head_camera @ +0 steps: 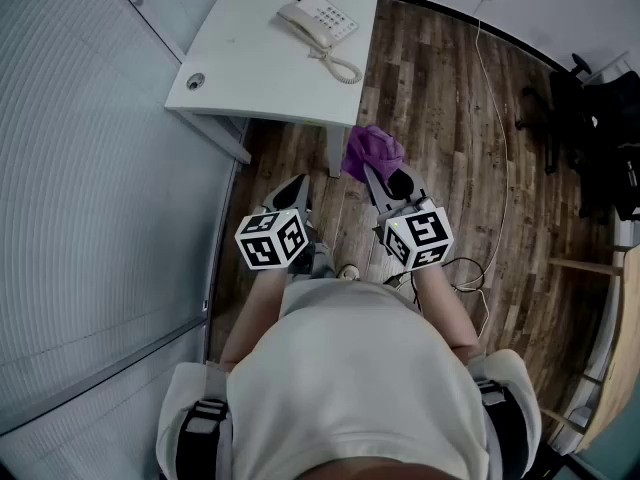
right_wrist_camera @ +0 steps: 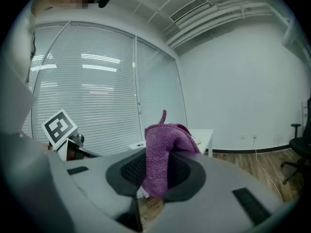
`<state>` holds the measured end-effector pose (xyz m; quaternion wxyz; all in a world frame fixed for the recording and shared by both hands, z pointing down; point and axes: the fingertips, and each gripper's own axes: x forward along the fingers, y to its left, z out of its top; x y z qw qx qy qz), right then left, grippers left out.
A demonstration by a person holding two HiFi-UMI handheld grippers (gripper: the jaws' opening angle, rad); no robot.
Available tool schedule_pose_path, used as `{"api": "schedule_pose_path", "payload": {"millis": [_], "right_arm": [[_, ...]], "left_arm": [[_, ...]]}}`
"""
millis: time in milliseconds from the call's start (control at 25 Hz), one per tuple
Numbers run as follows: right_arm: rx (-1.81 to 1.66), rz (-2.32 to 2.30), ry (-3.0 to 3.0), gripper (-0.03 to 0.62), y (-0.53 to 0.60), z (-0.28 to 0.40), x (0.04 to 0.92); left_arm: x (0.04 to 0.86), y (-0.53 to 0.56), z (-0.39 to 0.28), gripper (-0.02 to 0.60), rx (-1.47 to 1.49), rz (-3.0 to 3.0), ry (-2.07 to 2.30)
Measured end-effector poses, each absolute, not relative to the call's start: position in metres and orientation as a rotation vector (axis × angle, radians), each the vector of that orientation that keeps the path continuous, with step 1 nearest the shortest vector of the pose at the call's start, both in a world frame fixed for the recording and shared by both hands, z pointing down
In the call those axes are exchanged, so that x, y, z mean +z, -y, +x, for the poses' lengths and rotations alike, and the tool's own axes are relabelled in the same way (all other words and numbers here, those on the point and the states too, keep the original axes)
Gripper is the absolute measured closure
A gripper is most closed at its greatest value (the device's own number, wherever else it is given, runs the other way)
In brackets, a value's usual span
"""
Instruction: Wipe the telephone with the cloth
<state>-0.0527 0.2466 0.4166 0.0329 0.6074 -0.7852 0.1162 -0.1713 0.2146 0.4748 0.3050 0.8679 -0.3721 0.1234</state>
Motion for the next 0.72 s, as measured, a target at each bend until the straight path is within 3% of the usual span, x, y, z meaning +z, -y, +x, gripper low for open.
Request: {"api": "schedule_pose_path", "payload": {"millis": [280, 720], "right_arm": [[0.373, 1.891, 2.42, 0.511, -0.302, -0.045, 0.417], [0.449, 1.878, 2.451, 0.511, -0.336, -0.035, 0.419]], "left_arm": [[0.482, -0.282, -0.162, 0.56, 0.359, 2.283, 0.969], [0.476, -0.301, -0.16, 0.56, 0.321, 2.27, 0.994]]}}
